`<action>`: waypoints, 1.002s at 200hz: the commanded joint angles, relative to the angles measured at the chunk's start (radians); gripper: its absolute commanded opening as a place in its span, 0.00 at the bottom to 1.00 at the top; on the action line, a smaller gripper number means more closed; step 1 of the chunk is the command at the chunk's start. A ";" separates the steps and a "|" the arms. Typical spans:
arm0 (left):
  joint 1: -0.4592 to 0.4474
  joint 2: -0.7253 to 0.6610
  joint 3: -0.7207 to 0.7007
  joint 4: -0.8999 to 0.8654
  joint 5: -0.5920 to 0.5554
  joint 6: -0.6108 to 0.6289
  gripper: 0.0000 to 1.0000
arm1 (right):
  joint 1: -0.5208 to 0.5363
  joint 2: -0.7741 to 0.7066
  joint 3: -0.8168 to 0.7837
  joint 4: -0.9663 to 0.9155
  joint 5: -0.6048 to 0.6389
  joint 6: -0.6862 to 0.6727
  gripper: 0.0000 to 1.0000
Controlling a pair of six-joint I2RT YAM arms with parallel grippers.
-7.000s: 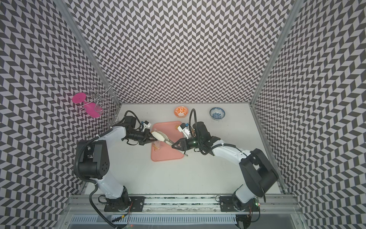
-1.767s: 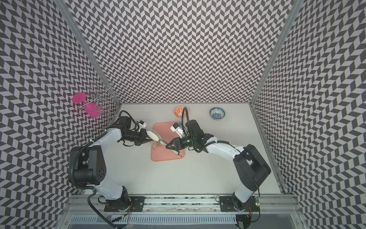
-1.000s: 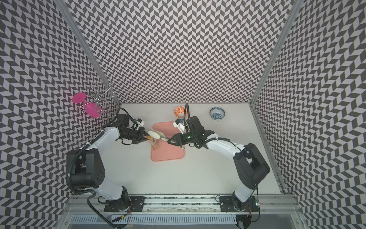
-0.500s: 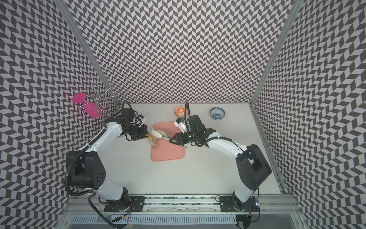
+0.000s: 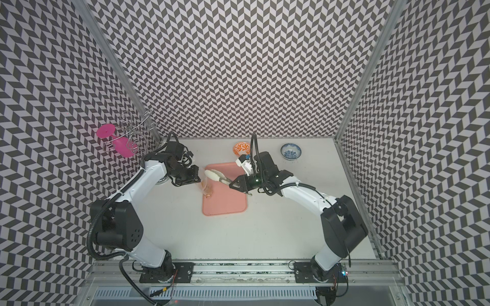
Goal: Put the cookies into a resealable bag to prevent moisture
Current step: Place the cookie in the ziploc bag, then place the clamp on the tray.
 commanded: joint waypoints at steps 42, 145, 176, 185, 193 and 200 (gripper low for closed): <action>0.021 -0.091 0.014 0.015 0.179 -0.015 0.00 | -0.116 -0.144 0.004 -0.167 0.242 -0.231 0.38; 0.020 -0.496 -0.368 0.505 0.319 -0.626 0.00 | 0.093 -0.025 -0.258 0.285 0.452 -0.422 0.41; -0.076 -0.595 -0.459 0.514 0.173 -0.777 0.00 | 0.116 0.093 -0.233 0.374 0.446 -0.461 0.45; -0.107 -0.617 -0.486 0.525 0.139 -0.825 0.00 | 0.130 0.127 -0.209 0.384 0.452 -0.475 0.46; -0.132 -0.636 -0.511 0.548 0.120 -0.876 0.00 | 0.142 0.155 -0.186 0.384 0.458 -0.488 0.48; -0.155 -0.649 -0.534 0.569 0.112 -0.919 0.00 | 0.152 0.175 -0.175 0.390 0.461 -0.498 0.49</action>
